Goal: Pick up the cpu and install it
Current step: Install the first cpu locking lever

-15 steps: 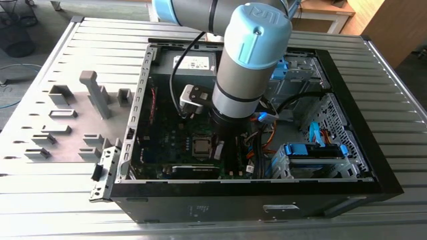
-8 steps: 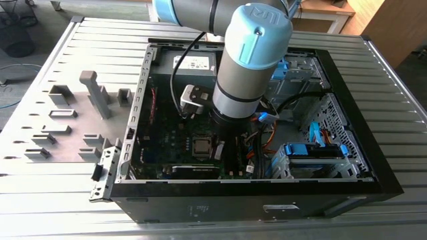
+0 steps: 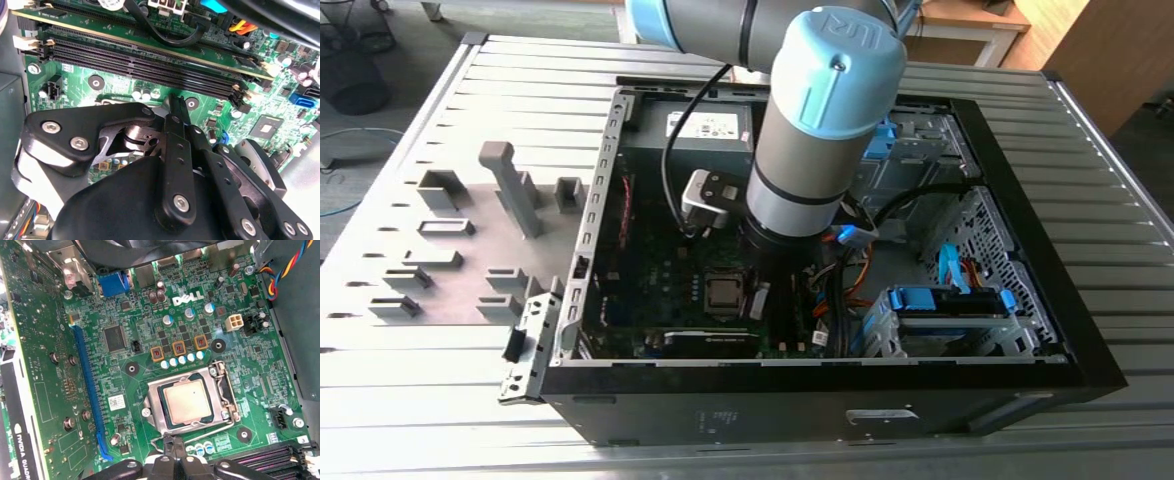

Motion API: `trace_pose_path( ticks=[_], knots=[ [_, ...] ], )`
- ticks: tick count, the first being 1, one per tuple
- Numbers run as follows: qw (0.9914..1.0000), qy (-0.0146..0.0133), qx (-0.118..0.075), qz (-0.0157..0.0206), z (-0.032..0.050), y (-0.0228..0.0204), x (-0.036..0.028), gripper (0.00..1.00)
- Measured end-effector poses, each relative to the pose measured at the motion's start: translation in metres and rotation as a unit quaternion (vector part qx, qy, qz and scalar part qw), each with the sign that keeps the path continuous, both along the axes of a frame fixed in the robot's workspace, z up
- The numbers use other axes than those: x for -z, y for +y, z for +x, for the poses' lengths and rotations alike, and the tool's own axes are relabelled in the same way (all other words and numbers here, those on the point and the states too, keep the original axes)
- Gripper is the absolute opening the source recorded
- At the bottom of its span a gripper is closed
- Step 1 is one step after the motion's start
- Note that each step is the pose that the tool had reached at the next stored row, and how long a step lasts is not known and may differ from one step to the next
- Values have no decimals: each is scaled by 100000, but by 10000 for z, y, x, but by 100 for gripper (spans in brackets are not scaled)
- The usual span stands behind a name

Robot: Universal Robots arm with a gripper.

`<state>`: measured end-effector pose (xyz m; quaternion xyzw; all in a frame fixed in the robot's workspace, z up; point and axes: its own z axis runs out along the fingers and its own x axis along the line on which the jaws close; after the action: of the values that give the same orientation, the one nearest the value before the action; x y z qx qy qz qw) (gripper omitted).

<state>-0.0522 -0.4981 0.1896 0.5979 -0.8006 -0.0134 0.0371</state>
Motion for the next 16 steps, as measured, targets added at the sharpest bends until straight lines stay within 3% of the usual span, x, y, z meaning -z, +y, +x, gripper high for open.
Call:
trace_pose_path(
  ticks=[8,12,16],
  knots=[
    [100000,-4,1,12,6,0,3,11],
    [99999,-6,4,399,5,0,4,11],
    [99999,-21,8,493,6,0,-9,11]
  ],
)
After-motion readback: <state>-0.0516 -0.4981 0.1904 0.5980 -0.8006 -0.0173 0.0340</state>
